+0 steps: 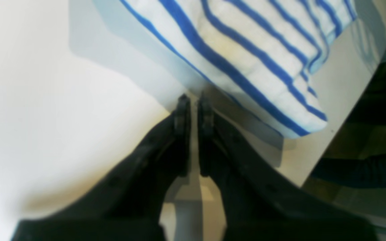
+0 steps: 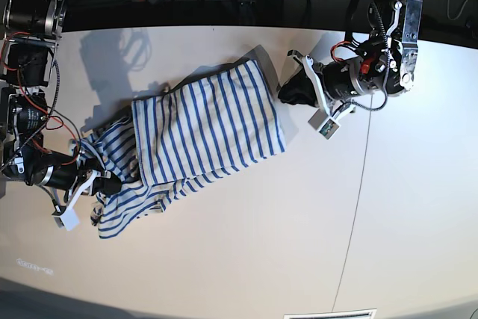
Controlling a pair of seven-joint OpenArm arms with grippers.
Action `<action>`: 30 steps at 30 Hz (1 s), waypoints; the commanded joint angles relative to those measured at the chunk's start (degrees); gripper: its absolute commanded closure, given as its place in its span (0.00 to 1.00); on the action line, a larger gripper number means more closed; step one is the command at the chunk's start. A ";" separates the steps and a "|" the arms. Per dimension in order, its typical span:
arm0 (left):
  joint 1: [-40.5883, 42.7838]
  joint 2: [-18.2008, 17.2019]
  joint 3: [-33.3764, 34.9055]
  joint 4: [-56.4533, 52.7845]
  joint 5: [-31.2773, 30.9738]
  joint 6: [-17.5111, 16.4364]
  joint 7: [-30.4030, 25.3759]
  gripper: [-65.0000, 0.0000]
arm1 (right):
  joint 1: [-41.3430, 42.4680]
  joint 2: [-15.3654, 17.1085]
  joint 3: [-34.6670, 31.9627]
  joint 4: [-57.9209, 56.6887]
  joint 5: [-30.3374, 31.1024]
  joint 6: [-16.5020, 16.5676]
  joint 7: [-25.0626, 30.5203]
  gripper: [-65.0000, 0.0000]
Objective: Fold the T-shirt properly
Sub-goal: 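Lift the shirt end with the right gripper and fold it toward the left gripper, then lay the folded bundle down with both grippers and press it flat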
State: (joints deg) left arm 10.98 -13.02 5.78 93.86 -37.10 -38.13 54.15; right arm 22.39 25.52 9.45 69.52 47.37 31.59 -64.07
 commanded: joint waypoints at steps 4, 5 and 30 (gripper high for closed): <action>-0.57 1.03 -0.11 -0.92 -0.22 -0.94 -2.47 0.88 | 1.57 0.09 -0.85 10.91 1.40 2.89 -2.49 1.00; -0.66 1.68 -0.11 -1.68 0.20 -0.92 -2.49 0.88 | 1.55 0.09 -1.81 12.26 1.20 2.80 -2.40 1.00; -2.56 3.80 -0.11 -7.87 1.36 -0.92 -5.11 0.88 | 1.55 -7.78 -47.41 23.93 -23.52 -1.81 -0.66 1.00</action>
State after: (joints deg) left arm 8.73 -9.19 5.67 85.76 -37.39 -38.83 47.99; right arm 22.59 17.91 -38.26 92.42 22.68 30.50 -65.76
